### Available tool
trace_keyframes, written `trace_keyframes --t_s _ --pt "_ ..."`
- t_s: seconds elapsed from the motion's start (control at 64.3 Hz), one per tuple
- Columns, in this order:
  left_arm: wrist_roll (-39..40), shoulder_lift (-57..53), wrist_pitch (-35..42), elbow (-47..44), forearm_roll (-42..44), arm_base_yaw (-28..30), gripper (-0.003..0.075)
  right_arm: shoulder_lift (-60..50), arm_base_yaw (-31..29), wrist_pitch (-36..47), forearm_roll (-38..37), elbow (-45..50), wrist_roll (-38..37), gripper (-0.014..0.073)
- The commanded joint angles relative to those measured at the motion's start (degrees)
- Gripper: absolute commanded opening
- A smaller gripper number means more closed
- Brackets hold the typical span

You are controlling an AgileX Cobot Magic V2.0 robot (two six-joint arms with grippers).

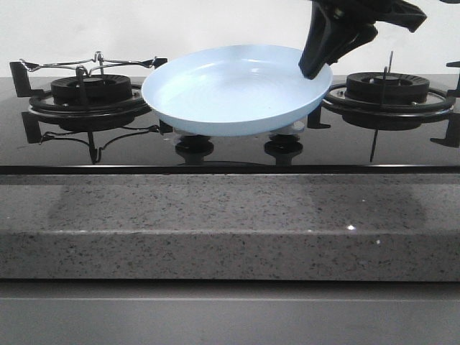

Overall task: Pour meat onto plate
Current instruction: 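Tilt the black pan with the left gripper, pouring meat onto the plate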

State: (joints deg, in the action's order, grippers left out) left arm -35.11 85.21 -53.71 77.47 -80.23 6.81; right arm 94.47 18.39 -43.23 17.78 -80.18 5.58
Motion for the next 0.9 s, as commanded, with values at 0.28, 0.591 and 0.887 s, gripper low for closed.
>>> trace_keyframes --t_s 0.28,0.591,0.887 --pt "1.49 -6.44 12.13 10.68 17.66 -14.58 -0.0020 -3.03 -0.11 2.80 0.98 -1.38 0.52 -0.0060" --pt "2.83 -6.44 15.34 16.27 38.69 -25.34 -0.0020 -3.03 -0.11 2.80 0.98 -1.38 0.52 -0.0060" --pt "13.81 -6.44 17.71 17.49 67.37 -37.31 -0.0020 -3.03 -0.11 2.80 0.98 -1.38 0.52 -0.0060"
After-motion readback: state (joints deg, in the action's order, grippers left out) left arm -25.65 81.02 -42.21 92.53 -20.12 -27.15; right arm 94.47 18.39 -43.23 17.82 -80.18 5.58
